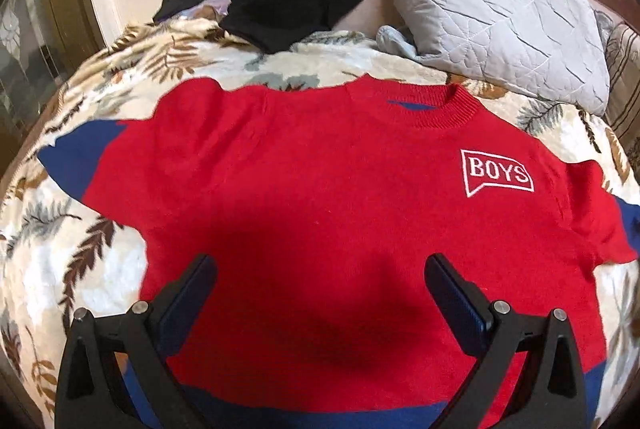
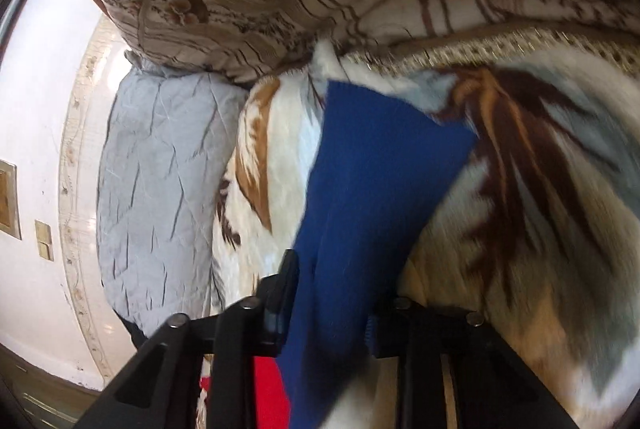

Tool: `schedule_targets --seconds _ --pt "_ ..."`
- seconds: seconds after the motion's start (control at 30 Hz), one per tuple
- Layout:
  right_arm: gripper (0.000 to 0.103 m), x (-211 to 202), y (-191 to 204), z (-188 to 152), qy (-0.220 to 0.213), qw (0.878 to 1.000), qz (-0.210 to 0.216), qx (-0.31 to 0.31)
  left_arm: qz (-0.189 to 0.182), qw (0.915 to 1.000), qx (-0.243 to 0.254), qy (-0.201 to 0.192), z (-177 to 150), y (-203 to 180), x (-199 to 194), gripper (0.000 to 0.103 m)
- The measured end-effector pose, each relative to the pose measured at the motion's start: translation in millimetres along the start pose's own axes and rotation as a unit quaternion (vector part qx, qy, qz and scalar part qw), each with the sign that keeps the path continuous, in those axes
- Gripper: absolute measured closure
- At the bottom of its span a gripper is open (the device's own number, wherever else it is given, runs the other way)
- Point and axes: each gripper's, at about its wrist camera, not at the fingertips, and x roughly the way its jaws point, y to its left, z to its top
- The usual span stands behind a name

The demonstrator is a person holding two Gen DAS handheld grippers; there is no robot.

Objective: Fold small clothes
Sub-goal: 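Grasp the blue sleeve cuff with the right tool and lift it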

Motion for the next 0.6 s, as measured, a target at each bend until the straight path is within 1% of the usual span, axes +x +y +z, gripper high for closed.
schedule_targets --seconds 0.07,0.17,0.27,0.33,0.43,0.53,0.6 --pt "0.094 1 5 -1 -0.002 1.0 0.015 -0.016 0.009 0.9999 0.004 -0.013 2 2 -4 0.0" --pt "0.095 -3 35 -11 0.004 0.997 0.05 -0.055 0.022 0.9993 0.007 -0.028 6 8 -11 0.0" --pt "0.096 -11 76 -34 0.023 0.99 0.114 -0.08 0.03 0.9985 -0.005 -0.046 9 23 -20 0.0" --pt "0.096 -17 106 -58 0.04 0.983 0.154 -0.096 0.042 0.9974 -0.01 -0.057 11 35 -25 0.0" --pt "0.096 -17 154 -110 0.083 0.967 0.21 -0.121 0.056 0.9961 -0.026 -0.062 14 57 -28 0.0" --pt "0.096 6 193 -171 0.144 0.951 0.242 -0.127 0.057 0.9948 -0.06 -0.06 17 87 -32 0.0" --pt "0.096 28 216 -215 0.179 0.943 0.245 -0.14 0.062 0.9927 -0.082 -0.063 17 104 -36 0.0"
